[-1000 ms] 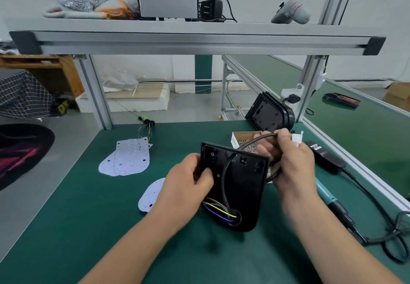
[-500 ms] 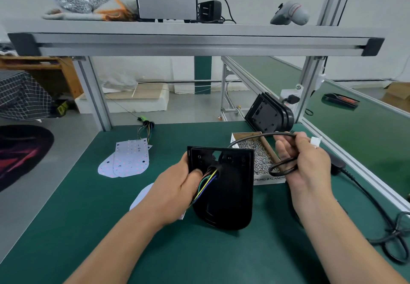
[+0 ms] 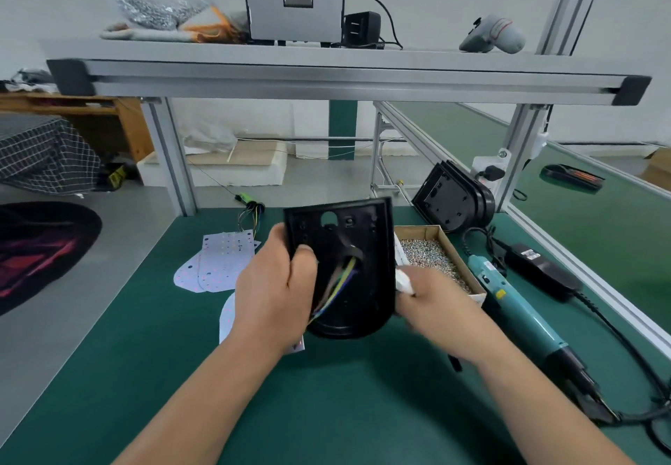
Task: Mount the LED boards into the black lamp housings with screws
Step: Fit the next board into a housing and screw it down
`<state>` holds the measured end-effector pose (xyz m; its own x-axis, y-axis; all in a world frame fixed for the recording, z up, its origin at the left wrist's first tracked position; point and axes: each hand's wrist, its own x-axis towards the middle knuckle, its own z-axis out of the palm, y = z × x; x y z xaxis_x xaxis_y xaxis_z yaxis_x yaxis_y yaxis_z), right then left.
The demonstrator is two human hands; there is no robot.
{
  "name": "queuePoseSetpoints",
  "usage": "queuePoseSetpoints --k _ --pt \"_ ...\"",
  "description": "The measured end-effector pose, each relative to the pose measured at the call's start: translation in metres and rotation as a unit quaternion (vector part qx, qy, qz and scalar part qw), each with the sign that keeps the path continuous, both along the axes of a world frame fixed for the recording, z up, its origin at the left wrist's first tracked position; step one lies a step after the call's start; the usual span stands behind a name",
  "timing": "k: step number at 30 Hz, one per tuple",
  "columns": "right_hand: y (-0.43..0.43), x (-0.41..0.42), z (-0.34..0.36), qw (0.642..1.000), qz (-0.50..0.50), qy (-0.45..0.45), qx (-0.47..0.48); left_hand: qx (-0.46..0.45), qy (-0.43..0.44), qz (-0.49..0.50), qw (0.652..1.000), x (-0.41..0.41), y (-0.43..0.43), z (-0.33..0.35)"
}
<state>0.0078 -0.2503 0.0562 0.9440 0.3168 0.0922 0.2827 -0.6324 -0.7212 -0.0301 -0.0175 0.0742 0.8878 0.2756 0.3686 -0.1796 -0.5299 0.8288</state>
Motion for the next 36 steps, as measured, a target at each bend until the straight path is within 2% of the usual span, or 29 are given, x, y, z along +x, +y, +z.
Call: queuePoseSetpoints --k 3,5,9,10,14,17,21,23,28,30,31,33,34,36 --pt "0.000 -0.001 0.002 0.986 0.073 0.126 0.084 0.027 0.006 -0.022 0.999 -0.004 -0.002 0.000" --pt "-0.001 -0.001 0.005 0.978 0.085 0.150 0.120 0.031 0.027 -0.066 0.997 -0.008 -0.008 -0.001" --pt "0.005 0.000 -0.005 0.985 0.102 0.133 0.040 0.079 0.046 -0.092 0.992 -0.016 -0.024 -0.005" --pt "0.004 0.005 -0.013 0.985 0.097 0.132 0.046 0.088 0.041 -0.087 0.991 -0.016 -0.026 -0.006" --pt "0.004 0.012 -0.010 0.964 0.028 0.145 0.222 0.106 0.026 -0.046 0.993 -0.014 -0.026 -0.006" --pt "0.000 0.014 -0.005 0.969 0.029 0.095 0.224 0.146 0.005 -0.033 0.989 -0.014 -0.030 -0.006" --pt "-0.003 0.012 0.002 0.978 0.054 -0.025 0.201 0.208 -0.016 -0.013 0.978 -0.015 -0.032 -0.004" --pt "-0.005 0.017 0.003 0.972 0.006 -0.094 0.213 0.224 -0.010 0.000 0.975 -0.014 -0.032 -0.003" --pt "-0.020 0.025 0.002 0.948 -0.172 -0.259 0.072 0.245 -0.002 0.020 0.969 -0.012 -0.036 -0.004" --pt "-0.023 0.023 0.006 0.925 -0.214 -0.293 0.116 0.246 -0.005 0.027 0.969 -0.013 -0.037 -0.006" --pt "-0.022 0.017 0.011 0.908 -0.226 -0.308 0.173 0.247 -0.005 0.030 0.968 -0.013 -0.038 -0.007" --pt "-0.019 0.000 0.024 0.877 -0.196 -0.335 0.282 0.251 -0.004 0.037 0.967 -0.012 -0.038 -0.008" --pt "-0.017 -0.012 0.029 0.877 -0.152 -0.349 0.295 0.250 -0.002 0.040 0.967 -0.011 -0.039 -0.009" --pt "-0.009 -0.033 0.033 0.907 -0.060 -0.353 0.222 0.244 -0.003 0.043 0.969 -0.009 -0.039 -0.010"
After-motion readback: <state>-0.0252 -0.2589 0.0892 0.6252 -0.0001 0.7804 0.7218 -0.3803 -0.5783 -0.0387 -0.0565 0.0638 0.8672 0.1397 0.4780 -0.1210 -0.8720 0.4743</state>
